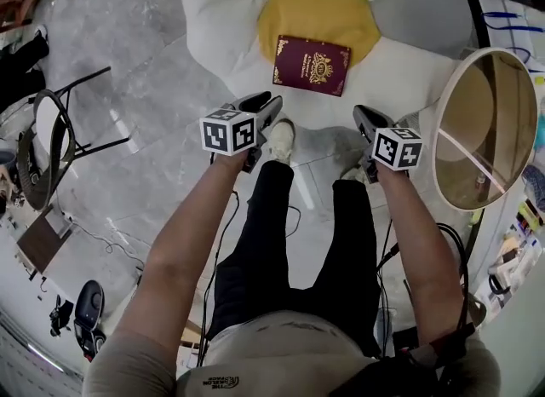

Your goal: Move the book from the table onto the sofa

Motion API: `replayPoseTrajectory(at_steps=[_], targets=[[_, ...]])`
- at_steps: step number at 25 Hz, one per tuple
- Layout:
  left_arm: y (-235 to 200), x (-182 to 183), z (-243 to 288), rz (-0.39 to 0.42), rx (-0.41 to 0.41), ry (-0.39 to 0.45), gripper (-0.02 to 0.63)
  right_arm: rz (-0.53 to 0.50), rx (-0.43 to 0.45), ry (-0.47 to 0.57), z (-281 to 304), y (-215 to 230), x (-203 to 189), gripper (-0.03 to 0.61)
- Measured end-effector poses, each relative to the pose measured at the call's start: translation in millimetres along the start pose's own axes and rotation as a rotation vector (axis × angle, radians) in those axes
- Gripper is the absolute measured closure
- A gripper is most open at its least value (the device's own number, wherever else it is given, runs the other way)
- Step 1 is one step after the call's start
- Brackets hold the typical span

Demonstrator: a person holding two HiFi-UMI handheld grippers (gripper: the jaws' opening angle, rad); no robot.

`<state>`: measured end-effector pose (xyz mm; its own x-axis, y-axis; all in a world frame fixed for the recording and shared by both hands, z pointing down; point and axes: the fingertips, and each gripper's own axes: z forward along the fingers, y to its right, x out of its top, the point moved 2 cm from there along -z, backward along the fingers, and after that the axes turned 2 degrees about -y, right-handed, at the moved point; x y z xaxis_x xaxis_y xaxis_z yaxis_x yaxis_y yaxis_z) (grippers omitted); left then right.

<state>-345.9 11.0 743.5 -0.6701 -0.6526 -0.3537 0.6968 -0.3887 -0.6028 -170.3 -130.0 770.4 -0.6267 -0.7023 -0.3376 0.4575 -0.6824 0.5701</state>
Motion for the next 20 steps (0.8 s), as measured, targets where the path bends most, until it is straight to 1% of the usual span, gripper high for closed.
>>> replayPoseTrajectory(at_steps=[2,4,6,8,12,14,17,20], targets=[[21,1,-24,0.01,-0.012,-0.002,0.498,-0.003,0.011,0.0,-26,-22,0,0.555],[40,4,-48,0.018,-0.019,0.001,0.54,-0.002,0.031,0.011,-54,-44,3,0.56],[61,10,-72,0.038,-0.031,0.01,0.579,-0.034,0.043,0.023,-80,-65,7,0.565],[85,15,-95,0.069,-0.051,0.017,0.601,-0.077,0.05,0.037,-108,-85,12,0.565],[138,16,-145,0.111,-0.097,0.018,0.606,-0.108,0.087,0.055,-162,-129,12,0.565],[164,17,-167,0.14,-0.117,0.021,0.606,-0.137,0.085,0.056,-188,-145,9,0.566],[204,22,-193,0.199,-0.144,0.034,0.606,-0.195,0.076,0.063,-222,-163,10,0.566],[246,17,-222,0.27,-0.171,0.028,0.606,-0.247,0.089,0.064,-256,-186,5,0.566]])
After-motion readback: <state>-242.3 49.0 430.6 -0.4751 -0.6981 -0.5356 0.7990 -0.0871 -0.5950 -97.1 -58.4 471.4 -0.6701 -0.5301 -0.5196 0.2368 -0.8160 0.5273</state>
